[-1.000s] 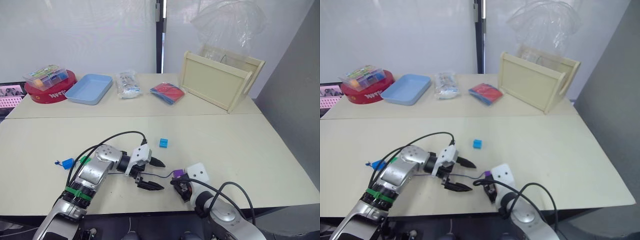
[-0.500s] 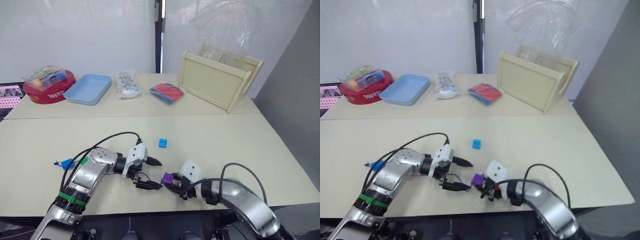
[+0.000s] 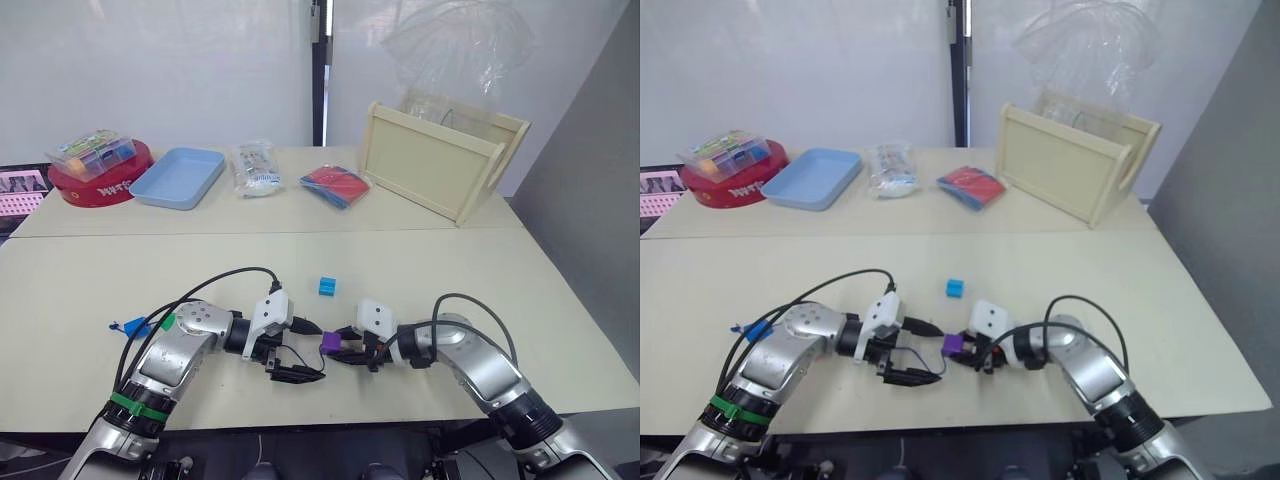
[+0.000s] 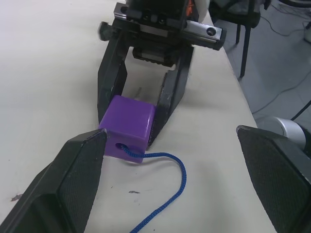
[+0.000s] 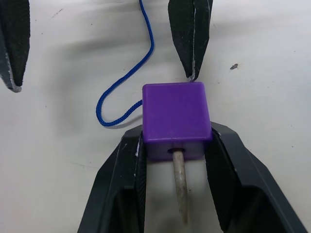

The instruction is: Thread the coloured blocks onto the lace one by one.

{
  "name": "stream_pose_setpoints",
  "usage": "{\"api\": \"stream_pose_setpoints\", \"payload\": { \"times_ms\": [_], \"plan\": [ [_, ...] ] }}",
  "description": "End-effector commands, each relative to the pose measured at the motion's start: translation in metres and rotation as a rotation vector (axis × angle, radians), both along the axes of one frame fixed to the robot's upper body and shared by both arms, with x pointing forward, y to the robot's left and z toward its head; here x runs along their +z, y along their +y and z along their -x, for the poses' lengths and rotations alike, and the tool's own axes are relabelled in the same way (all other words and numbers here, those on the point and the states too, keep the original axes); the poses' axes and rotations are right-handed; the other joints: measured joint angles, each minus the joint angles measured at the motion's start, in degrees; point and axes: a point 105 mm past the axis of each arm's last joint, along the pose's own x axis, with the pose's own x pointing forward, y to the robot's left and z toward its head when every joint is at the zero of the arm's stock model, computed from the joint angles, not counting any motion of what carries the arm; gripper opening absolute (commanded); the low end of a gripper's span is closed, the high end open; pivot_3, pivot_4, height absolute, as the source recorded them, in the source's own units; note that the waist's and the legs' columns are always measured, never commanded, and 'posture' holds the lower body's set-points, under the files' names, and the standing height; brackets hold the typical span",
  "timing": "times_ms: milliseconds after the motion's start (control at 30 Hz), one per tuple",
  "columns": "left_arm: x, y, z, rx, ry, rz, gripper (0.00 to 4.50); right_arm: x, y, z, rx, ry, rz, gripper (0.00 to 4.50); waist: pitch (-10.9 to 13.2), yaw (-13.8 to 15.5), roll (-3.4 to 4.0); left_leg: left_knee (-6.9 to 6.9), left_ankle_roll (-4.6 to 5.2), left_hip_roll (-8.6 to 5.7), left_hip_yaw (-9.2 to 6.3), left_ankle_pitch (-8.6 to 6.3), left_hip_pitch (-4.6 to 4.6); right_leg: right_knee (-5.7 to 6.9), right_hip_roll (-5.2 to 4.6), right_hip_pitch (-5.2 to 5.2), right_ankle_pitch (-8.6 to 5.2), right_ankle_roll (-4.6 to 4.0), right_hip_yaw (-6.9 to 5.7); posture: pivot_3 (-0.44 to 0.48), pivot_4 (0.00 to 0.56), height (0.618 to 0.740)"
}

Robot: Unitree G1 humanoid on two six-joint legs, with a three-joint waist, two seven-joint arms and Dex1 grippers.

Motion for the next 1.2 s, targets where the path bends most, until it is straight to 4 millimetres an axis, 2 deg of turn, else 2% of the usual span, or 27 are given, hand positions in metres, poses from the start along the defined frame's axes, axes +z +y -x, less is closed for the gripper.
{"api": "stream_pose_setpoints", "payload": {
  "times_ms": [33, 167, 300, 467, 700, 867, 1200],
  "plan": [
    [0.009, -0.004, 0.002, -0.009, -0.026, 0.03, 4.48, 0.008, -0.001, 0.005, 0.002, 0.005, -0.019, 3.28, 0.0, 0.0, 0.0, 0.0, 0.0, -0.01, 0.01, 0.0, 0.0, 0.0, -0.01, 0.0, 0.0, 0.0, 0.01, 0.0, 0.15, 0.74],
    [0.007, -0.01, 0.0, -0.02, -0.027, 0.033, 4.48, 0.039, -0.021, 0.014, -0.064, -0.043, -0.051, 4.48, 0.01, 0.56, 0.01, 0.03, -0.01, -0.02, 0.0, 0.0, -0.04, 0.01, -0.02, 0.0, 0.0, 0.0, 0.0, 0.0, 0.15, 0.74],
    [0.003, -0.024, -0.005, -0.054, -0.051, 0.031, 4.48, 0.049, -0.044, 0.029, -0.123, -0.05, -0.024, 4.48, 0.01, 1.43, 0.0, 0.07, -0.01, -0.03, 0.01, 0.0, -0.06, -0.02, -0.03, 0.0, 0.0, 0.0, 0.0, 0.0, 0.15, 0.74],
    [-0.007, -0.035, -0.019, -0.047, -0.066, 0.011, 4.48, 0.044, -0.057, 0.031, -0.185, -0.038, 0.006, 4.48, 0.01, 1.38, 0.0, 0.07, 0.0, -0.03, 0.03, 0.0, -0.03, -0.02, -0.01, 0.01, 0.0, 0.0, 0.02, 0.0, 0.15, 0.74],
    [-0.009, -0.039, -0.022, -0.072, -0.079, 0.01, 4.48, 0.041, -0.051, 0.034, -0.188, -0.03, -0.004, 4.48, 0.01, 1.22, 0.0, 0.06, 0.0, -0.04, 0.02, 0.0, -0.04, -0.01, -0.01, 0.0, 0.0, 0.0, 0.02, 0.0, 0.15, 0.74],
    [-0.003, -0.027, -0.033, -0.069, -0.119, -0.025, 4.48, 0.04, -0.049, 0.032, -0.199, -0.036, -0.005, 4.48, 0.01, 1.39, 0.0, 0.07, 0.0, -0.04, 0.02, 0.0, -0.04, -0.02, -0.01, 0.0, 0.0, 0.0, 0.01, 0.0, 0.15, 0.74],
    [-0.01, -0.039, -0.039, -0.143, -0.141, -0.039, 4.48, 0.038, -0.046, 0.033, -0.202, -0.032, -0.012, 4.48, 0.01, 1.37, 0.0, 0.07, 0.0, -0.05, 0.02, 0.0, -0.06, -0.03, -0.02, 0.0, 0.0, 0.0, 0.01, 0.0, 0.15, 0.74]
  ]
}}
